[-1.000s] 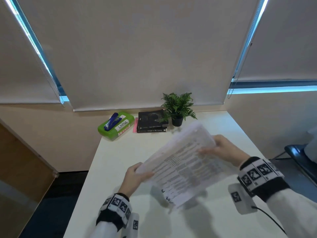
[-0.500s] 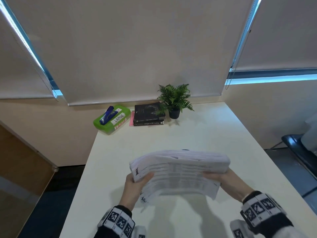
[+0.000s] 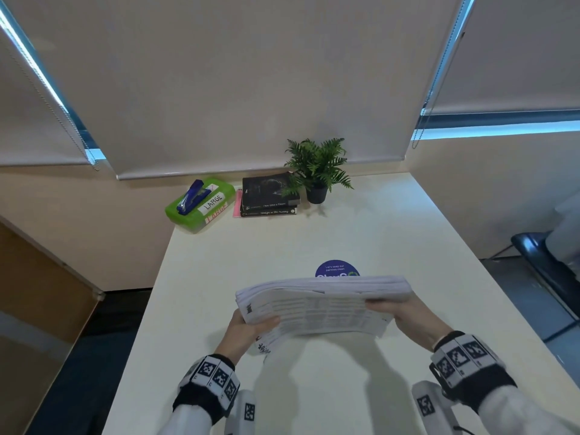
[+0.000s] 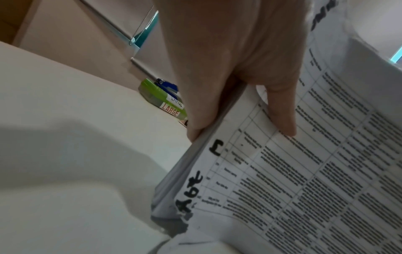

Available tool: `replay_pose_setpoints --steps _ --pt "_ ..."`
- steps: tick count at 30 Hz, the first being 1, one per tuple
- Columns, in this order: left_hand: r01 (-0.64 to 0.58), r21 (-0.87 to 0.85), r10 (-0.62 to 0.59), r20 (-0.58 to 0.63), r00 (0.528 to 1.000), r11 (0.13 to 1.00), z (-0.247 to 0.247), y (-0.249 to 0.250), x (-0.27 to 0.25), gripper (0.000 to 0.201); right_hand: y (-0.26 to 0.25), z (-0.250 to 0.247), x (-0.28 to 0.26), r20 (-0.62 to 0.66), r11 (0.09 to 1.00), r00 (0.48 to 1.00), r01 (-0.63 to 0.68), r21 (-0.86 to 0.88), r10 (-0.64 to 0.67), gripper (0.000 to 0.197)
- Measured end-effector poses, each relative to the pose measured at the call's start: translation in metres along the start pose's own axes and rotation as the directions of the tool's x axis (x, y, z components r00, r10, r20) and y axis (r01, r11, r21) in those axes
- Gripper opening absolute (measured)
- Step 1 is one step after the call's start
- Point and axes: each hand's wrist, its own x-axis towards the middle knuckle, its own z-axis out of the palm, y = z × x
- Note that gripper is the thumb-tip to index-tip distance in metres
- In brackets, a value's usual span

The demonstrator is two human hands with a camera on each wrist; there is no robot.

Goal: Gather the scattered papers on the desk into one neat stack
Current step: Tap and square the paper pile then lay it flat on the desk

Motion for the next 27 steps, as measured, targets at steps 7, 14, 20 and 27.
replay_pose_setpoints --steps 7,14,20,27 --pt "-0.020 0.017 0.020 0.009 1.000 1.000 -0.001 0.002 -0.003 0.029 -0.032 0.004 -0.013 -0.079 0.980 0.997 -0.007 -0.200 -0.009 0.043" --pt "-0.020 0.050 0.019 0.010 1.000 0.999 -0.002 0.003 0.001 0.028 -0.105 0.045 -0.004 0.045 0.002 0.998 0.045 -0.999 0.052 0.035" --pt "-0.023 0.072 0.024 -0.007 1.000 0.997 -0.002 0.000 0.000 0.028 -0.085 0.116 0.021 0.166 -0.117 0.979 0.180 -0.977 0.119 0.036" --pt "-0.034 0.227 0.043 -0.035 0.998 0.973 -0.006 0.003 0.007 0.028 -0.094 0.097 0.024 0.151 0.128 0.988 0.147 -0.981 0.024 0.008"
